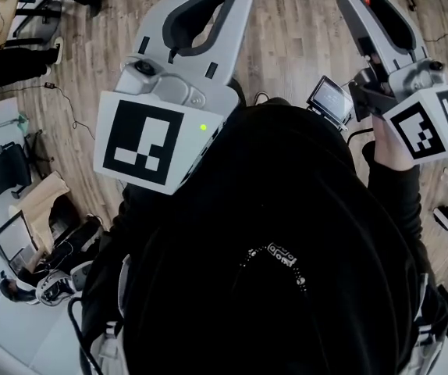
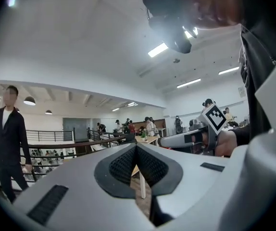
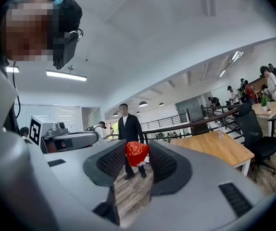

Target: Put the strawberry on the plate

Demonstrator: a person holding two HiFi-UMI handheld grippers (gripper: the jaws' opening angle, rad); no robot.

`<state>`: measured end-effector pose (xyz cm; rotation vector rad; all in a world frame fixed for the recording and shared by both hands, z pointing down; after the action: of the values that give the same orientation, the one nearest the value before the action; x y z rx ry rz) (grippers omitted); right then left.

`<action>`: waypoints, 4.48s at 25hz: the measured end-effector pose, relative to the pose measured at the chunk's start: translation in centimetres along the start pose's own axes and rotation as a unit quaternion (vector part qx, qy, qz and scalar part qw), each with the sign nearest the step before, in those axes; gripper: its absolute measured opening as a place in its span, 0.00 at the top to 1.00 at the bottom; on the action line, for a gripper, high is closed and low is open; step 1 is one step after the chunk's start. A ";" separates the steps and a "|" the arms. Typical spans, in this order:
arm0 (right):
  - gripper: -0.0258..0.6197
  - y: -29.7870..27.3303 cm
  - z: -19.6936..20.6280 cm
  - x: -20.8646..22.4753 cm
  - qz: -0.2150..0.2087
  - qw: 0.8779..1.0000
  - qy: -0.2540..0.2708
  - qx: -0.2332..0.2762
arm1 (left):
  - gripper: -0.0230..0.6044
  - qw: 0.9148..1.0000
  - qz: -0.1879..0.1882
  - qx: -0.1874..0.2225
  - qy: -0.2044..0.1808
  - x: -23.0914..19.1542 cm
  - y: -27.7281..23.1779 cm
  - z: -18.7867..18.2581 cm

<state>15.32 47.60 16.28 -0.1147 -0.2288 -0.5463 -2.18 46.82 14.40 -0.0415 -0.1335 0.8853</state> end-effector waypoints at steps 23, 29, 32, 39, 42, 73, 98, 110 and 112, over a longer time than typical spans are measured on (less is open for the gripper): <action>0.72 -3.3 -0.7 5.3 0.057 0.998 -0.008 -0.002 | 0.97 0.993 0.099 0.030 0.061 -3.8 -8.6 0.9; 0.72 -6.2 -1.1 6.4 0.065 0.998 -0.003 0.001 | 0.97 0.988 0.133 0.040 0.068 -6.5 -10.7 1.0; 0.72 -7.7 -1.5 7.2 0.074 0.997 0.001 -0.003 | 0.97 0.984 0.157 0.039 0.072 -7.7 -12.0 1.1; 0.72 -12.1 -2.3 8.7 0.097 0.995 -0.007 -0.014 | 0.97 0.977 0.195 0.039 0.076 -11.9 -14.8 0.9; 0.72 -13.5 -2.1 8.8 0.103 0.994 -0.013 -0.017 | 0.97 0.977 0.193 0.039 0.078 -13.6 -15.1 1.2; 0.72 -36.4 -5.0 5.1 0.030 0.997 0.038 -0.054 | 0.97 0.981 0.150 0.050 0.112 -33.6 -13.9 4.4; 0.72 -47.1 -3.4 17.3 -0.069 0.996 0.018 -0.055 | 0.97 0.992 0.068 0.030 0.102 -40.1 -24.4 8.4; 0.72 -55.5 -7.7 26.6 -0.097 0.993 0.003 -0.064 | 0.97 0.994 0.036 0.013 0.107 -46.3 -34.6 5.8; 0.72 -55.0 -8.0 27.1 -0.096 0.993 0.001 -0.062 | 0.97 0.994 0.038 0.011 0.105 -45.7 -35.0 5.3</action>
<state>10.30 -13.99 17.77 -0.2150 -0.2042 -0.7532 -4.53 -10.81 18.32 -0.1198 0.0750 0.9531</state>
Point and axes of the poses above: the fingertips, and each gripper's own axes: y backward along the fingers, x to its right, z out of its underside, the point moved 5 cm from there along y, backward along the fingers, and after that the axes turned 2 degrees about -z, right-handed, at the moved point
